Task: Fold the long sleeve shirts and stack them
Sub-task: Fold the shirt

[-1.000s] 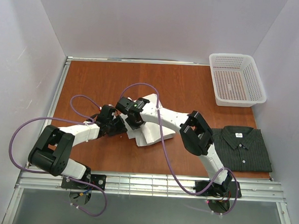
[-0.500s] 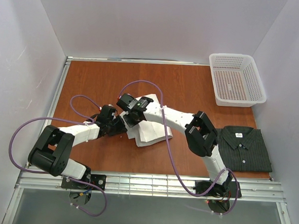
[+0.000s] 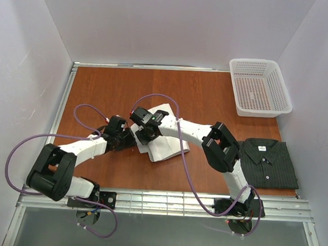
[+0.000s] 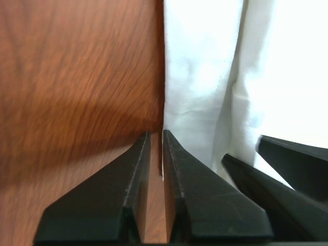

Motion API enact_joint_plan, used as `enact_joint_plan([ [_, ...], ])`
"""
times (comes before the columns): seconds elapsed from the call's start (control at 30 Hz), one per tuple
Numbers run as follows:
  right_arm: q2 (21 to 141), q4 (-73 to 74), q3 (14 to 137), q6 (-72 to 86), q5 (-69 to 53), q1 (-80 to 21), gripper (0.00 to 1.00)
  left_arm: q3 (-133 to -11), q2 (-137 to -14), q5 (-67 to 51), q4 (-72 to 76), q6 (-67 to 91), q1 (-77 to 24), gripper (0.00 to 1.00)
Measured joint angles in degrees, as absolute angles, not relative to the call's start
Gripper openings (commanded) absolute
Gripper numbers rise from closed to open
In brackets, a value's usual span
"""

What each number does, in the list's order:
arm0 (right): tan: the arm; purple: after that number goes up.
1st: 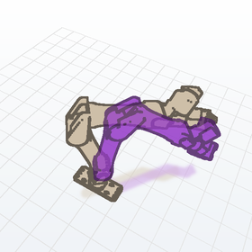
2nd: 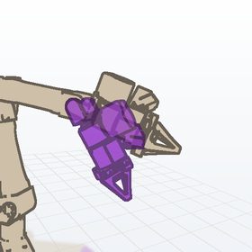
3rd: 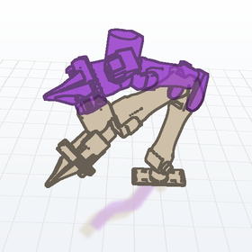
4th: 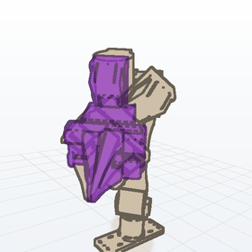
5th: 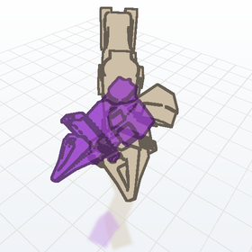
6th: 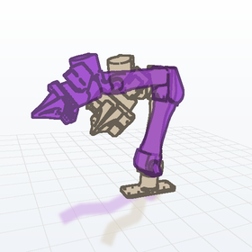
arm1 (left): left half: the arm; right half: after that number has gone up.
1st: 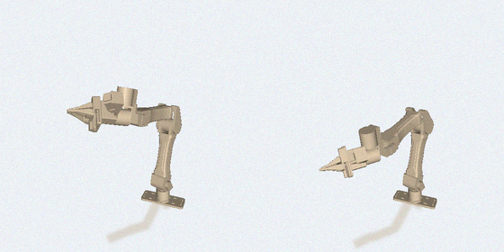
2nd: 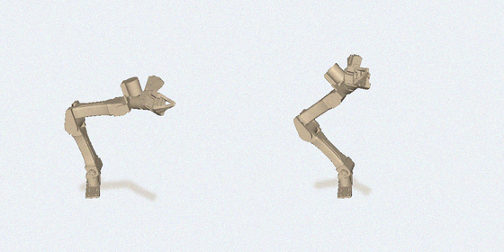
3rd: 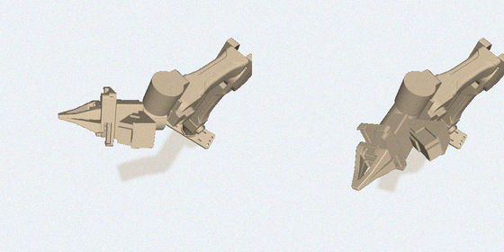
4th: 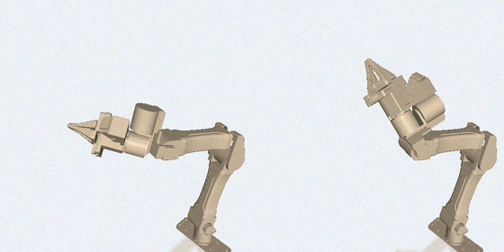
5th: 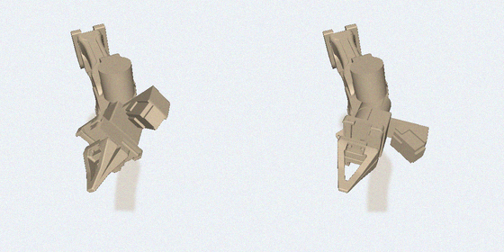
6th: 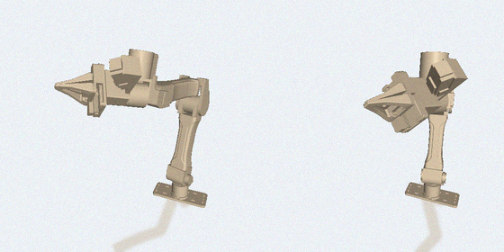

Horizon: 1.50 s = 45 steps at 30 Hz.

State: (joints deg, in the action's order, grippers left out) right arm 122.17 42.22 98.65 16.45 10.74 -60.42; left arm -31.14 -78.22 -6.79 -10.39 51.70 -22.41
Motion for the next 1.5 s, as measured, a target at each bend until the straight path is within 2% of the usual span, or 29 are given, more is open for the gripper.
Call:
enact_joint_plan([
  [0.1,120.29,42.11,98.52,16.16,9.21,-60.42,0.31,-31.46,-75.13,-5.37,-12.95,51.66,-22.41,0.2],
  [0.17,117.36,41.98,98.5,16.1,9.02,-60.27,0.31,-32.47,-73.14,-4.47,-14.52,51.66,-22.41,0.29],
  [0.23,113.19,41.19,97.86,16.05,8.97,-59.96,0.31,-34.28,-71.53,-3.73,-16.14,51.16,-22.41,0.45],
  [0.33,104.86,38.19,93.06,16.05,8.67,-58.63,0.26,-37.95,-69.84,-2.9,-17.63,50.22,-22.41,0.55],
  [0.43,96.36,33.82,83.9,16.78,6.87,-56.9,0.18,-42.22,-70.32,-2.46,-18.02,49.28,-22.41,0.56],
  [0.5,91.72,29.26,76.12,18.04,5.37,-55.4,0.16,-44.91,-71.96,-2.39,-17.93,48.71,-22.41,0.52],
  [0.53,89.95,26.7,71.99,18.92,4.58,-55.11,0.13,-46.15,-73.21,-2.35,-17.91,48.47,-22.41,0.5],
  [0.57,88.4,24.29,67.81,19.55,3.64,-55.09,0.11,-47.37,-74.78,-2.35,-17.63,48.27,-22.41,0.43],
  [0.7,86.0,13.54,53.8,23.9,-1.56,-55.24,0.09,-51.09,-82.39,-2.52,-16.4,47.27,-22.41,0.29],
  [0.93,88.27,-1.58,46.54,28.69,-8.67,-55.27,0.06,-57.01,-94.91,-2.28,-13.93,45.63,-22.41,0.2],
  [1.1,94.32,-9.34,45.87,30.65,-13.47,-55.53,0.05,-58.65,-101.43,0.32,-12.62,45.04,-22.33,0.18],
  [1.3,98.91,-11.25,45.91,31.33,-17.91,-56.82,0.06,-63.77,-107.44,2.0,-11.38,44.6,-21.5,0.2],
  [1.4,98.94,-11.25,46.98,31.05,-18.59,-57.28,0.09,-66.61,-109.1,2.68,-11.55,43.27,-21.08,0.25],
  [1.43,98.83,-10.9,47.68,30.81,-18.52,-57.39,0.1,-67.53,-109.4,2.94,-11.73,42.63,-21.02,0.31],
  [1.5,97.84,-10.04,49.04,29.91,-18.09,-57.1,0.16,-68.93,-109.3,3.27,-11.77,40.97,-20.86,0.38],
])
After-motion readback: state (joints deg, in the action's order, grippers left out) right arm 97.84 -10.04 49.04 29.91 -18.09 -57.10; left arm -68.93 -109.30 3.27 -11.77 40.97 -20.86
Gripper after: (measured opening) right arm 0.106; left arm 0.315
